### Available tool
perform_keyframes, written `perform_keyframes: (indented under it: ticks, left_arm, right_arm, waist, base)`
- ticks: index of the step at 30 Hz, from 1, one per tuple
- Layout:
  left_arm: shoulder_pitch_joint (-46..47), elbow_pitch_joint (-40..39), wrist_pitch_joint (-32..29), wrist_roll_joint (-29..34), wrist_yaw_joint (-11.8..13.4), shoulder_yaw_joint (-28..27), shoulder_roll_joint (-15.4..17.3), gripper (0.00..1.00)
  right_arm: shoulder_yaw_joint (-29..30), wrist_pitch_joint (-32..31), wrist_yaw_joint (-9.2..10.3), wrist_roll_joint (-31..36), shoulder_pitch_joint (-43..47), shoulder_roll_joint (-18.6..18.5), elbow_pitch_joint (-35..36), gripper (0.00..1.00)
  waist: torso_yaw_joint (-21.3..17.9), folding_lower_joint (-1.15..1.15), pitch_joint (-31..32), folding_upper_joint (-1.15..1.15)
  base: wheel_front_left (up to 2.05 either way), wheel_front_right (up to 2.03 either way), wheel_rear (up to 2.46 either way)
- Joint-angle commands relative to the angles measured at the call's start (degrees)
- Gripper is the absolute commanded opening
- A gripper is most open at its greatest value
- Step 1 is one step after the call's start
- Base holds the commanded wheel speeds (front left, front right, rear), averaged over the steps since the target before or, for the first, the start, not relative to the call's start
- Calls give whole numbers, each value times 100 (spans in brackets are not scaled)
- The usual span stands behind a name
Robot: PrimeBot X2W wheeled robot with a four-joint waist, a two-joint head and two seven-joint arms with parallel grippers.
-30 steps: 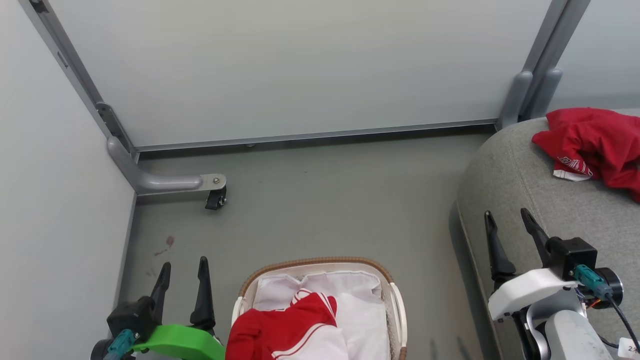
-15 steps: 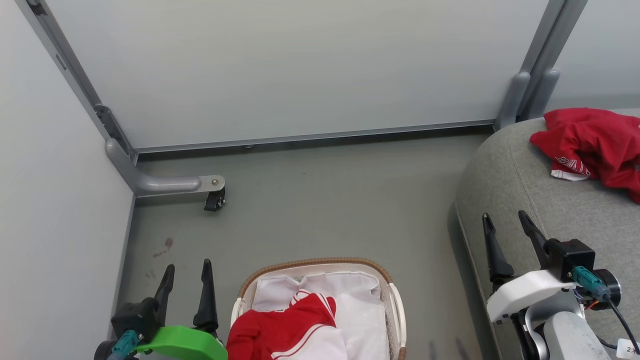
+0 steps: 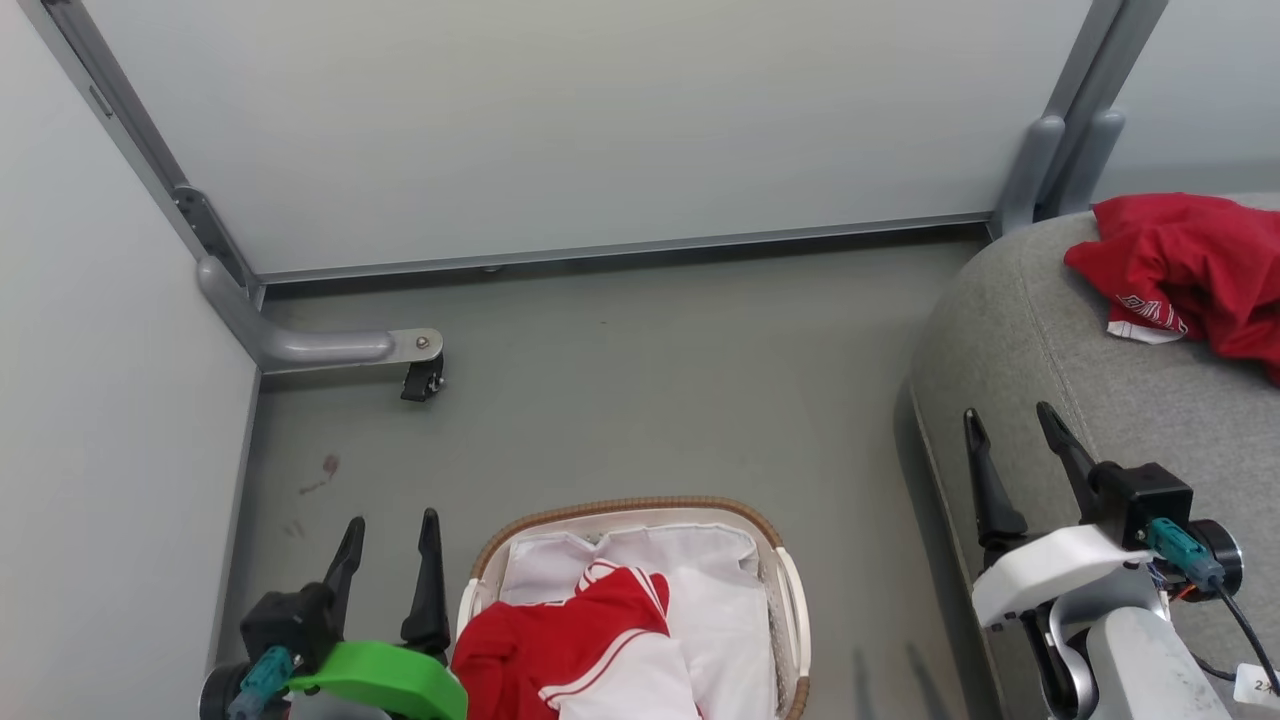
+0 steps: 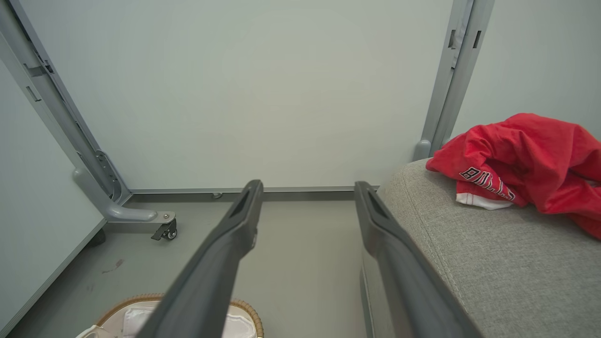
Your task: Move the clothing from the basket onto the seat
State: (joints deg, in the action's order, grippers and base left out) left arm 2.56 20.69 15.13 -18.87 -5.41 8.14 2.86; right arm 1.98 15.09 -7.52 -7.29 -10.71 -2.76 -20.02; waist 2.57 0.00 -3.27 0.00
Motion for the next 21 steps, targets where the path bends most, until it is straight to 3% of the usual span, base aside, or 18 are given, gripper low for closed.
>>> perform_keyframes:
  ticks: [1, 8, 21]
  left_arm:
    - [191, 35, 3, 68, -28, 53, 5, 100]
    - [901, 589, 3, 357, -110, 481, 6, 100]
    - [2901, 2430, 3, 585, -204, 1805, 16, 100]
  right_arm:
    - [17, 12, 6, 43, -96, -24, 44, 100]
    - [76, 12, 6, 197, -401, -23, 200, 100]
    - [134, 12, 6, 324, -1278, -21, 772, 100]
  waist:
    - [-37, 0, -152, 0]
    - [-187, 0, -792, 0]
    - [-803, 0, -2604, 0]
  base:
    - [0, 0, 0]
    - [0, 0, 0]
    - [0, 0, 0]
